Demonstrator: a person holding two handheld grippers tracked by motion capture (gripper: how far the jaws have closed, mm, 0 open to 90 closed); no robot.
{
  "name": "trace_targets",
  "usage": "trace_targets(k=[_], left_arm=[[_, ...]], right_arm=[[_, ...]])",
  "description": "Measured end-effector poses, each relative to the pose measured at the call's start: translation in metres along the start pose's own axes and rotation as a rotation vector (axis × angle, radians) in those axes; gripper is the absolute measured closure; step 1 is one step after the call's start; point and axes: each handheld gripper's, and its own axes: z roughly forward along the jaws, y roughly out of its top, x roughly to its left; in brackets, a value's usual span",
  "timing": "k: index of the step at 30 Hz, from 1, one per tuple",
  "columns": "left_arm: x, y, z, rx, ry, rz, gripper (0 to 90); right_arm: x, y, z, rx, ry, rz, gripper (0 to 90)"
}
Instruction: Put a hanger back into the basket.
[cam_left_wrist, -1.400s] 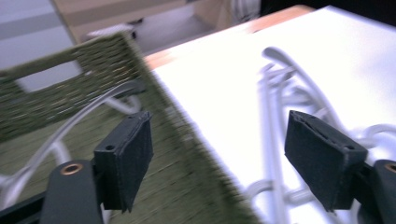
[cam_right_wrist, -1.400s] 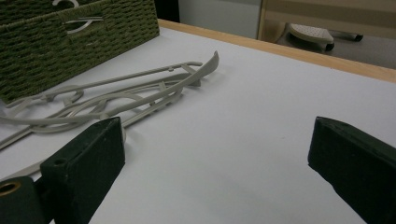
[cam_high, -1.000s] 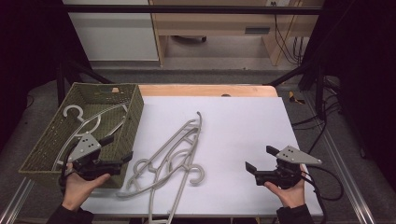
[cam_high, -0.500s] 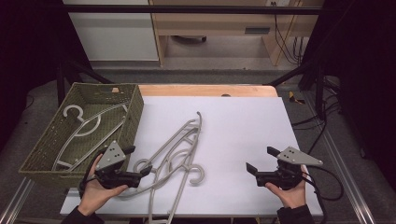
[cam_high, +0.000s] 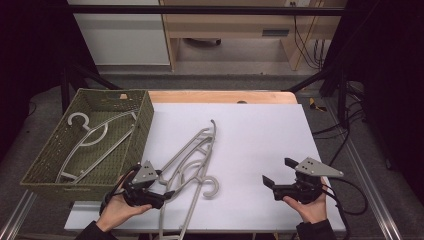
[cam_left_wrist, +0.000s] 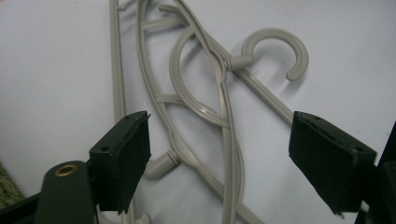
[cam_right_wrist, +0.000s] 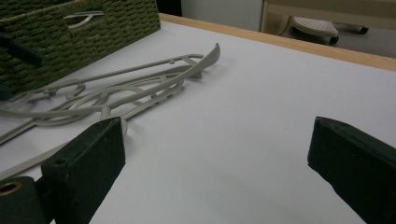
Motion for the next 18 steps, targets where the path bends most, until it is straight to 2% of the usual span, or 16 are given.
trace_targets(k=[5, 10, 14, 18], left_arm=[[0.002, -0.002, 0.013, 0.074, -0.028, -0.002, 29.7], [0.003, -0.002, 0.024, 0.140, -0.033, 0.003, 40.7], [0.004, -0.002, 0.032, 0.178, -0.049, -0.005, 46.5], [0.003, -0.001, 0.039, 0.207, -0.057, 0.004, 53.6]], right_arm=[[0.000, 0.000, 0.001, 0.004, 0.004, -0.003, 4.2], [0.001, 0.000, 0.003, 0.010, 0.006, 0.003, 4.2], [0.001, -0.001, 0.004, 0.013, 0.008, 0.002, 4.2], [0.001, -0.001, 0.004, 0.016, 0.012, -0.002, 4.2]])
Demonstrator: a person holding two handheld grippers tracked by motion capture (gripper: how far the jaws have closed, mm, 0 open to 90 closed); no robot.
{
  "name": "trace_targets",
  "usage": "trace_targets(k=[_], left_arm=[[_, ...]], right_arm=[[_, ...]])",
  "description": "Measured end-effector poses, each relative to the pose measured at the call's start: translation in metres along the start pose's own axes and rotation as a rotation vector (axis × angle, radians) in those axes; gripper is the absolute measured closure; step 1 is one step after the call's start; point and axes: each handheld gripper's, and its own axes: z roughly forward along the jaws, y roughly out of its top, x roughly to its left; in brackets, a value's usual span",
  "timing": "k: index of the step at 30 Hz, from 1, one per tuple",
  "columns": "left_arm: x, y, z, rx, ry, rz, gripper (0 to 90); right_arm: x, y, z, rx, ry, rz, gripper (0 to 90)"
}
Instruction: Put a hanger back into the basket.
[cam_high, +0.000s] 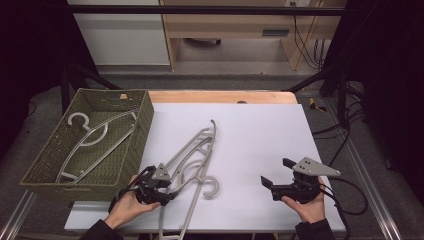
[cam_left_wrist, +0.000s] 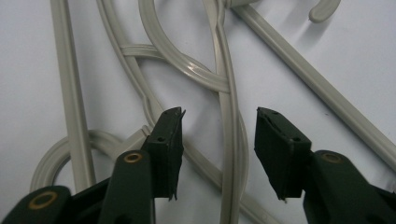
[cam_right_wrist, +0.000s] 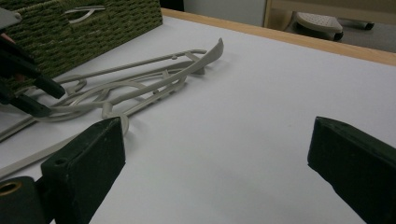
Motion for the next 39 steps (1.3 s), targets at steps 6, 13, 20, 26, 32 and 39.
trace_targets(k=[6, 13, 20, 26, 32, 39], left_arm=[[-0.001, 0.004, 0.009, 0.033, -0.020, 0.002, 62.5], [-0.002, 0.010, 0.017, 0.097, -0.030, 0.006, 68.5], [-0.005, 0.012, 0.016, 0.093, -0.039, -0.017, 76.3], [-0.009, 0.014, 0.011, 0.095, -0.024, 0.000, 80.0], [-0.011, 0.015, 0.008, 0.100, -0.009, 0.019, 81.2], [-0.020, 0.017, -0.006, 0.033, -0.019, 0.049, 81.7]], right_arm=[[0.000, 0.000, 0.001, 0.007, 0.000, 0.001, 4.2], [0.001, -0.001, 0.002, 0.009, 0.004, 0.003, 4.2], [0.001, -0.001, 0.002, 0.010, 0.003, 0.004, 4.2], [0.001, -0.001, 0.002, 0.010, 0.002, 0.002, 4.2], [0.001, 0.000, 0.002, 0.010, 0.001, 0.002, 4.2], [0.001, 0.000, 0.001, 0.008, 0.003, -0.001, 4.2]])
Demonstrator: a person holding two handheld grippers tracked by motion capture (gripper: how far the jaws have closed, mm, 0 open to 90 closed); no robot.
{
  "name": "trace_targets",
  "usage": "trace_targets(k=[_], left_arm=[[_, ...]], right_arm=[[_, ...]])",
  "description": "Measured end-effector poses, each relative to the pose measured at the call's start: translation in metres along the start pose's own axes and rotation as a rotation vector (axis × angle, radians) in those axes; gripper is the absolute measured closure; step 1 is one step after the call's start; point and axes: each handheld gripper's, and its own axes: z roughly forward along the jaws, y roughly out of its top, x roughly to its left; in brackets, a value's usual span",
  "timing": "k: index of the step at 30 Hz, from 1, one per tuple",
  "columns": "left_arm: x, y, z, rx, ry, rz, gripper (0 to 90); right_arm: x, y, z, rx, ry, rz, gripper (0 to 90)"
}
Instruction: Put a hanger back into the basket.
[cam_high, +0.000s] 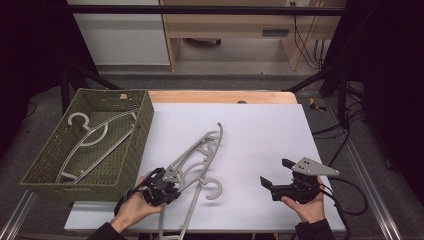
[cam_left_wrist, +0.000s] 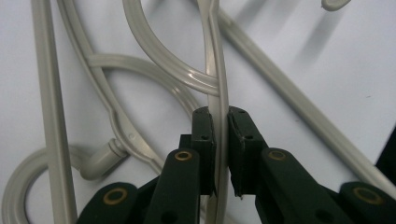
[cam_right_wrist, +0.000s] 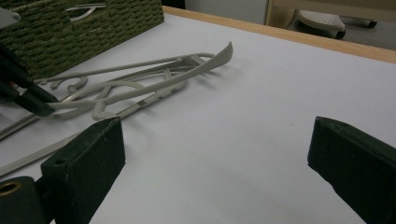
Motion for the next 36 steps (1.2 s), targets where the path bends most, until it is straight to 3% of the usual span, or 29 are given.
trace_targets(k=[1, 7, 14, 31, 36], left_arm=[[-0.003, 0.001, -0.005, -0.026, -0.013, 0.008, 81.8], [-0.007, 0.003, -0.014, -0.059, -0.006, 0.027, 81.8], [-0.009, 0.003, -0.030, -0.115, 0.001, 0.005, 81.9], [-0.010, 0.012, -0.080, -0.229, 0.005, 0.031, 81.9], [-0.006, 0.018, -0.101, -0.234, 0.041, 0.052, 81.9]], right_arm=[[0.000, 0.000, -0.001, 0.002, -0.001, 0.001, 4.2], [0.000, 0.000, -0.001, -0.006, -0.001, 0.002, 4.3], [-0.001, 0.000, -0.002, -0.006, 0.001, -0.002, 4.4], [-0.002, 0.001, -0.004, -0.020, -0.011, 0.006, 3.6], [-0.002, 0.002, -0.006, -0.021, -0.009, 0.006, 3.7]])
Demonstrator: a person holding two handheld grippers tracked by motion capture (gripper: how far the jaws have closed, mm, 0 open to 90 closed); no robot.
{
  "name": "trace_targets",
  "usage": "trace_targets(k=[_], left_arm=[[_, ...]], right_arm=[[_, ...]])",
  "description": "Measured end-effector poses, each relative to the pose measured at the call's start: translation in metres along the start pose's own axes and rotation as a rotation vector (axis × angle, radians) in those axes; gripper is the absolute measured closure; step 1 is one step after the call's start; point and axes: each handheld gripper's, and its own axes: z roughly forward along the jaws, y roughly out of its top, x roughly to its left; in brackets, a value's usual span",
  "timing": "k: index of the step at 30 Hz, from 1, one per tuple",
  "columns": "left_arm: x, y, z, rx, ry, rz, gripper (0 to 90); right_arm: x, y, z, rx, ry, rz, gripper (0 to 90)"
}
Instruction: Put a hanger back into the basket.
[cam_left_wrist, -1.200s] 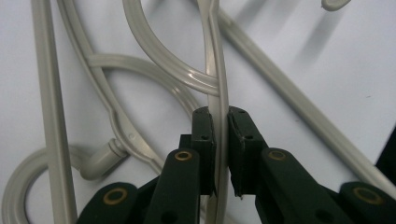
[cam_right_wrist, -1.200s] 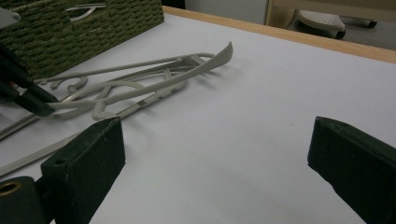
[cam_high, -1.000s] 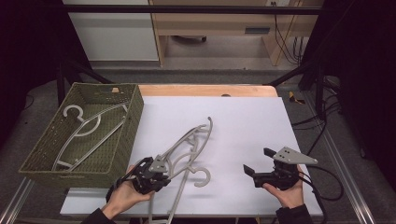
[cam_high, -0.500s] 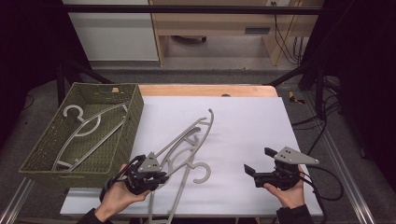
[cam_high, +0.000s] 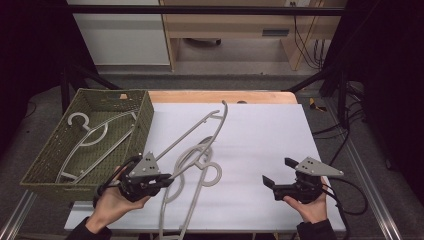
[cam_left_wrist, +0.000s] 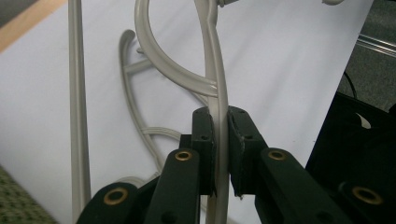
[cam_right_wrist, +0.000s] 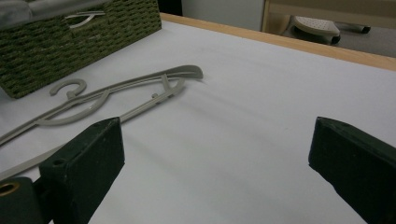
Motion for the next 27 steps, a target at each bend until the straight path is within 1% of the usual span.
trace_targets(k=[3, 7, 9, 13, 16, 18, 20, 24, 27], left_arm=[[0.005, 0.006, -0.013, -0.008, 0.006, 0.014, 81.8], [0.018, 0.012, -0.027, -0.009, 0.009, 0.023, 81.8], [0.025, 0.014, -0.033, -0.004, 0.021, 0.020, 81.8], [0.040, 0.013, -0.043, -0.004, 0.020, 0.008, 81.8], [0.052, 0.009, -0.050, 0.001, 0.037, 0.001, 81.8], [0.060, 0.005, -0.055, -0.006, 0.047, -0.017, 81.8], [0.067, 0.000, -0.059, -0.002, 0.063, -0.030, 81.8], [0.081, -0.012, -0.067, -0.002, 0.077, -0.052, 81.8], [0.089, -0.019, -0.071, 0.001, 0.079, -0.060, 81.8]], right_arm=[[0.000, 0.000, 0.000, -0.002, 0.001, -0.001, 3.7], [0.000, 0.000, 0.000, -0.002, 0.001, 0.000, 3.7], [0.000, 0.000, 0.000, -0.002, 0.001, 0.000, 3.7], [-0.001, 0.000, -0.001, -0.002, 0.000, -0.002, 3.7], [-0.001, 0.000, -0.001, -0.002, -0.002, 0.000, 3.8], [-0.001, 0.000, -0.001, -0.003, -0.003, 0.001, 3.8], [-0.001, 0.000, -0.001, -0.002, -0.002, 0.000, 3.8], [-0.001, 0.000, 0.000, 0.000, -0.003, -0.002, 3.8], [-0.001, 0.000, 0.000, 0.002, -0.003, -0.002, 3.8]])
